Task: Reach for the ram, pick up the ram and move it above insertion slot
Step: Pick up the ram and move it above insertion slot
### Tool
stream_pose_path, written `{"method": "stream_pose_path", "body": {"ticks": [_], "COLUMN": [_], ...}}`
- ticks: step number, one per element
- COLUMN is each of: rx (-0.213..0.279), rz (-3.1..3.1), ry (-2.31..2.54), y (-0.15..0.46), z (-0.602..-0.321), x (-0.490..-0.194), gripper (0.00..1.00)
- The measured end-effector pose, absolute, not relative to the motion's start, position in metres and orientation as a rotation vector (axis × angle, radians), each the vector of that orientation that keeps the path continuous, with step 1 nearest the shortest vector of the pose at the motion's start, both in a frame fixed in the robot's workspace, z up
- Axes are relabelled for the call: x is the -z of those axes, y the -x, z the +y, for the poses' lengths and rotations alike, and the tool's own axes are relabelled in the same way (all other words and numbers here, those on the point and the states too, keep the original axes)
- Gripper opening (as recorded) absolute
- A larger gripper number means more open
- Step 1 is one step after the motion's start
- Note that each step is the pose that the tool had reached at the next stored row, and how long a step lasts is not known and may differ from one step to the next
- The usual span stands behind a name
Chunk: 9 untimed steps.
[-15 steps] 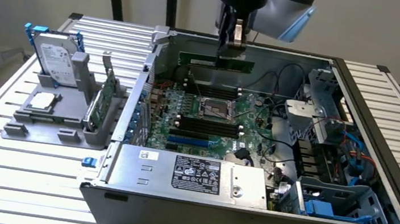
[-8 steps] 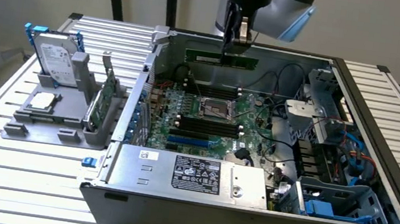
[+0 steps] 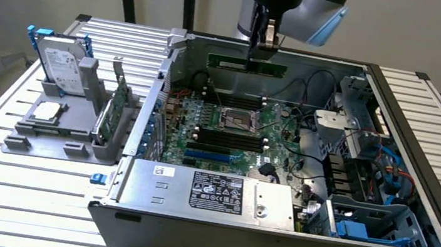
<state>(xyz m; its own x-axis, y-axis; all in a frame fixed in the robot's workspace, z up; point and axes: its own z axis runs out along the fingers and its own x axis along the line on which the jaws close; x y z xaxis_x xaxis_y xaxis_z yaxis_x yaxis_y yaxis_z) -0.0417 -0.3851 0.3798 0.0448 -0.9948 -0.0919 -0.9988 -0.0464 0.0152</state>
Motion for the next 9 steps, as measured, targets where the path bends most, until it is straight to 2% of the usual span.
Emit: {"method": "stream_pose_path", "body": {"ticks": [9], "rx": [-0.118], "rz": [2.150], "ry": [2.213], "y": [0.0414], "z": [-0.3836], "x": [-0.3795], "gripper": [0.14]}}
